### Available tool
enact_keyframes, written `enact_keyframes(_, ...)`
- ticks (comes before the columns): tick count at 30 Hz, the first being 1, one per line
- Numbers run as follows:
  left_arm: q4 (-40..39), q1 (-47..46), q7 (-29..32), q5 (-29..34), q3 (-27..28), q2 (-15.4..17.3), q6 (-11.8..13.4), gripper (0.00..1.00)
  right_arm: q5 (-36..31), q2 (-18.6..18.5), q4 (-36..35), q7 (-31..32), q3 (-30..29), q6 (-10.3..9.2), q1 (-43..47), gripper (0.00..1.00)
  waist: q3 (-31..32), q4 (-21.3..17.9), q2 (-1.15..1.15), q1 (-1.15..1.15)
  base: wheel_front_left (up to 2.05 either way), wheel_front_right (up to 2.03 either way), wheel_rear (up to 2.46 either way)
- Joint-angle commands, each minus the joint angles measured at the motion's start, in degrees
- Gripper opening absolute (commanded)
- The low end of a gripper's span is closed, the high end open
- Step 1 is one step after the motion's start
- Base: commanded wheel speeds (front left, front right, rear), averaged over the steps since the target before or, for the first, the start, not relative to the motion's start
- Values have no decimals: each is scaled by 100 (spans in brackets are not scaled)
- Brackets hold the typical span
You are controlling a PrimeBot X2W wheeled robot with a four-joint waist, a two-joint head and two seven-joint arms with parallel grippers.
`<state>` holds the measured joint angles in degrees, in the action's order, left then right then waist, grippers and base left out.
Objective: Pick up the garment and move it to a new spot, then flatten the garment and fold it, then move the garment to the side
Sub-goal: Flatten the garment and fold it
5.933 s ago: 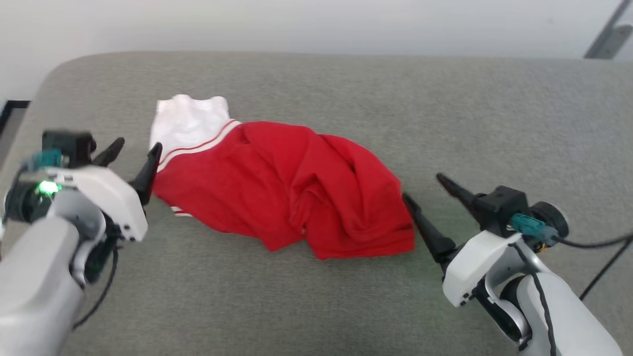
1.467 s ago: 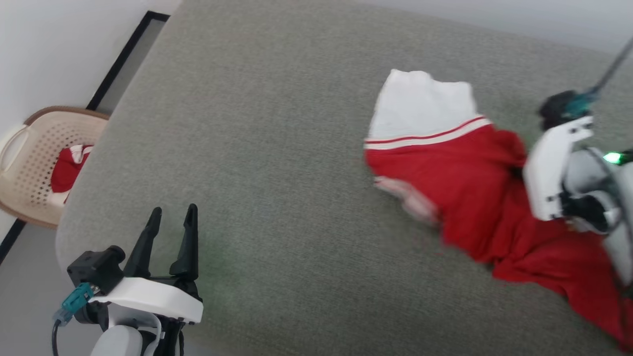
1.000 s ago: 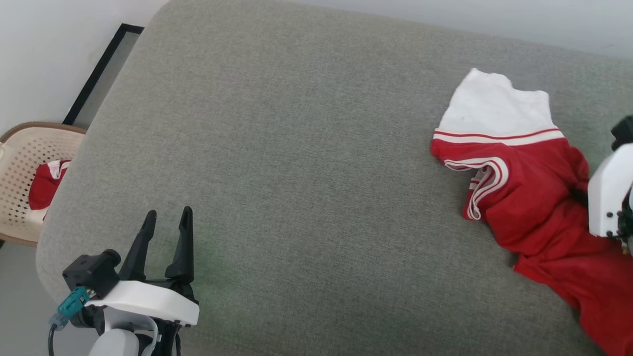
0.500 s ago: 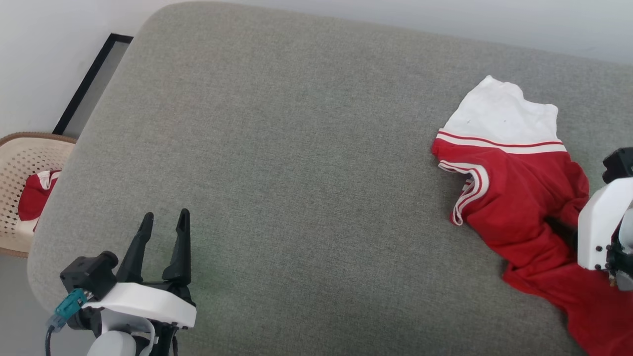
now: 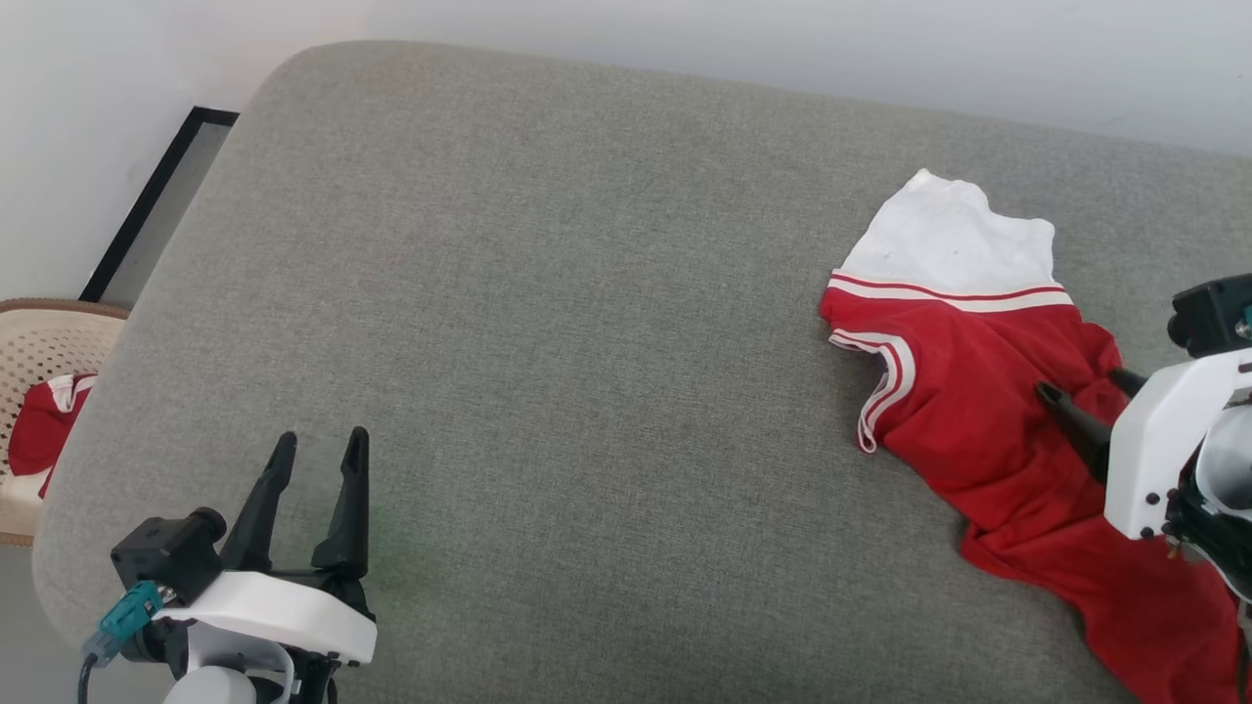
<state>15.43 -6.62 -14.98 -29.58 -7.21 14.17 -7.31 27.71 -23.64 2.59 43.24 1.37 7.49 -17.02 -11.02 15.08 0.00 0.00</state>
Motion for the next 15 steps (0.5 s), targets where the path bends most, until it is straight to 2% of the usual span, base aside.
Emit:
enact_keyframes(1, -21, 45, -26, -60, -10, 11, -17, 100, -29, 11, -33, -51, 9, -1, 26, 100, 7, -5, 0, 0, 0, 0, 0)
enact_keyframes(6, -31, -8, -26, -73, -99, 30, -17, 100, -78, -73, -32, -263, 112, -1, -162, 100, -5, 19, 0, 0, 0, 0, 0)
enact_keyframes(15, -47, -149, -26, -126, -293, 28, -17, 100, -38, -224, 419, -503, 400, -1, -573, 100, -105, 160, 0, 0, 0, 0, 0)
